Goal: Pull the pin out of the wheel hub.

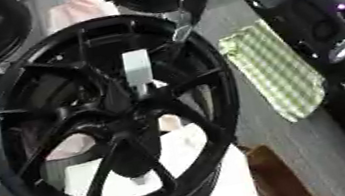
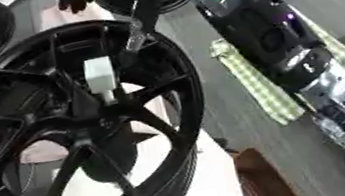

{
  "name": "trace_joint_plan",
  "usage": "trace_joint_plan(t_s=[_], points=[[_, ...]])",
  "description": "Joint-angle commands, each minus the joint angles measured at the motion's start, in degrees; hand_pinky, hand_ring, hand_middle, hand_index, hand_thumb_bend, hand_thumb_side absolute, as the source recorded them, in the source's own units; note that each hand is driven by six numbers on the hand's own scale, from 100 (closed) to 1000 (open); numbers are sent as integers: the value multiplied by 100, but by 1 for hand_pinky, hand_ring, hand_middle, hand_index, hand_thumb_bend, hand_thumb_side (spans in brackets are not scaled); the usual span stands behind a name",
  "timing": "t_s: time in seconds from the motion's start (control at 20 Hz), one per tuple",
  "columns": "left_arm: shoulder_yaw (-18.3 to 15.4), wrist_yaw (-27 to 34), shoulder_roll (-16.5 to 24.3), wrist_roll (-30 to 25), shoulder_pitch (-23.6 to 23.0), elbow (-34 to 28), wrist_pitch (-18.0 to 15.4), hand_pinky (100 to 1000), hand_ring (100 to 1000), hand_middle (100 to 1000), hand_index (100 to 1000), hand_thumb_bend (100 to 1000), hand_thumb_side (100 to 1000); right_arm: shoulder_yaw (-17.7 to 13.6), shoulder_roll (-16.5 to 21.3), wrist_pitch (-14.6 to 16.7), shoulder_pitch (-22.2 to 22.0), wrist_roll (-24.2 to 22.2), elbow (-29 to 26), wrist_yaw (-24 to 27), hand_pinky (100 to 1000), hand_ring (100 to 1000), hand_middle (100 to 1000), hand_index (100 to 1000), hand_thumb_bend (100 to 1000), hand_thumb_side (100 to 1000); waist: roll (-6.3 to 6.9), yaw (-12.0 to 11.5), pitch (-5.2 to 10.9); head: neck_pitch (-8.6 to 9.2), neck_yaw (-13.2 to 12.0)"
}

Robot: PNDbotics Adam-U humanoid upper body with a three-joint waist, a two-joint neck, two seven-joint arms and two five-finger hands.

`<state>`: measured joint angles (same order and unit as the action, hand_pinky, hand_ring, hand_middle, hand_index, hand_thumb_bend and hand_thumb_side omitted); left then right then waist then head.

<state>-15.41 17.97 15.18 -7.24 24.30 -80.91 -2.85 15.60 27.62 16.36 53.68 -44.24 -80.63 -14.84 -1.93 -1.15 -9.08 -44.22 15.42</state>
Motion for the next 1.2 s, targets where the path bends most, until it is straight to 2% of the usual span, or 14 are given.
trace_joint_plan(t_s=[0.05, 0.35, 0.7, 0.8, 0.85, 0.9, 1.2], points=[[-41, -11, 184, 15, 58, -76, 13, 762, 722, 556, 749, 150, 745, 52, 189, -323, 50, 5, -217, -42, 724, 720, 656, 807, 842, 240, -3, 13, 101, 11, -44], [-38, -11, 198, 18, 61, -73, 22, 762, 722, 557, 748, 150, 746, 139, 191, -648, -40, 154, -279, -272, 721, 715, 648, 801, 838, 236, -16, 15, 97, 11, -68], [-26, -16, 202, 18, 74, -65, 36, 762, 722, 555, 746, 152, 748, 193, 120, -675, -127, 386, -200, -510, 716, 708, 639, 788, 836, 234, -31, 10, 84, 11, -57], [-25, -17, 197, 16, 75, -68, 39, 762, 722, 555, 745, 152, 748, 193, 101, -678, -145, 454, -179, -592, 716, 707, 637, 786, 745, 152, -32, 5, 84, 11, -52], [-26, -17, 196, 18, 75, -68, 41, 762, 722, 555, 745, 153, 749, 190, 92, -691, -154, 507, -168, -648, 715, 706, 636, 784, 696, 220, -32, 3, 84, 11, -48], [-27, -16, 195, 19, 75, -68, 43, 762, 722, 555, 745, 152, 750, 190, 81, -711, -165, 580, -156, -704, 714, 704, 634, 781, 697, 234, -33, 2, 84, 11, -42], [-26, -19, 197, 17, 82, -66, 51, 762, 722, 555, 745, 154, 752, 258, 21, -799, -231, 726, -113, -782, 702, 692, 620, 776, 674, 254, -39, -6, 74, 11, -39]])
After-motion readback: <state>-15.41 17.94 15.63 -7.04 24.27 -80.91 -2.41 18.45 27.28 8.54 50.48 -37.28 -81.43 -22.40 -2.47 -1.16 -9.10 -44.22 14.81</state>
